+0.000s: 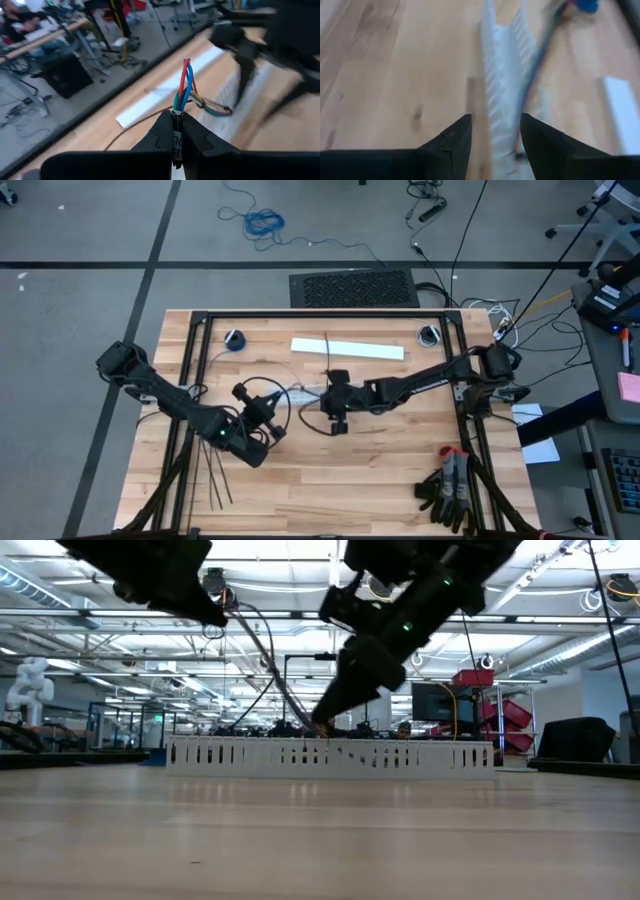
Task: Ziptie cables
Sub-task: Put the colored ziptied cables into the white cable duct
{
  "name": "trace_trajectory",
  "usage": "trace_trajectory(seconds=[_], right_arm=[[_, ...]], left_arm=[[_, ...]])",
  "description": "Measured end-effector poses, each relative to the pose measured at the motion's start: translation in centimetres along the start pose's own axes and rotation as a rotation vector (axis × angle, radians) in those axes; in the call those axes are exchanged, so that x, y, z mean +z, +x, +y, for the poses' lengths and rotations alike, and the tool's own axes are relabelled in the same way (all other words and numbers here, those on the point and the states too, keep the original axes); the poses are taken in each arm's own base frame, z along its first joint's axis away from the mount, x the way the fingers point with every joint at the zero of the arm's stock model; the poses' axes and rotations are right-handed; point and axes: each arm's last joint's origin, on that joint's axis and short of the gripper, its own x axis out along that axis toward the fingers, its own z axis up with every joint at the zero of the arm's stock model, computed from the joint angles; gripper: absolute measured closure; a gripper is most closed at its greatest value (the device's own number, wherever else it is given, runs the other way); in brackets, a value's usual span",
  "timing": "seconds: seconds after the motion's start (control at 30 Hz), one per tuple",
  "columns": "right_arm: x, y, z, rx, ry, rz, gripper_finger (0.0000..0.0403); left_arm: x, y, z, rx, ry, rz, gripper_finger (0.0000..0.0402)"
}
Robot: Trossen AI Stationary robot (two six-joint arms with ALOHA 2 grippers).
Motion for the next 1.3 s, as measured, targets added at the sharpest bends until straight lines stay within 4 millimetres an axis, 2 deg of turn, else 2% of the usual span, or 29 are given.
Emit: trace_trajectory(seconds=[0.13,0.27,0.43,0.6,0.73,0.97,1.07,1.2,1.3], right_arm=[[-1.1,0.0,0.4,-0.050,0.026,-0.057,0.0238],[-1.5,0.1,-0.2,-0.121,0.053,-0.117,0.0238],[-2.1,0.3,-1.0,-0.206,0.054,-0.057,0.0238],[-2.9,0.2,-0.4,-0.189,0.050,0.020,0.0238],[-3.1,0.1,0.3,-0.194,0.047,0.044,0.0238],[-3.4,-0.3,0.8,-0.303,0.017,0.079,0.0238],[-3.5,-0.8,1.1,-0.325,0.003,0.109,0.0238],[-3.2,-2.6,1.4,-0.341,0.017,0.122,0.0238],[-3.1,-3.6,1.6,-0.337,0.044,0.083,0.0238]], left_arm=[[1.3,0.7,0.2,0.042,-0.022,-0.012,0.0389],[2.2,1.4,0.5,0.069,-0.032,-0.009,0.0389],[3.4,1.6,0.5,0.077,-0.016,-0.013,0.0389],[5.0,1.6,0.6,0.088,0.009,-0.027,0.0389],[5.5,2.0,0.8,0.104,0.017,-0.026,0.0389],[5.6,2.1,0.9,0.111,0.013,-0.024,0.0389],[6.1,2.0,0.9,0.111,0.020,-0.030,0.0389],[6.9,1.9,0.9,0.116,0.027,-0.041,0.0389],[7.1,1.8,1.0,0.142,0.025,-0.057,0.0389]])
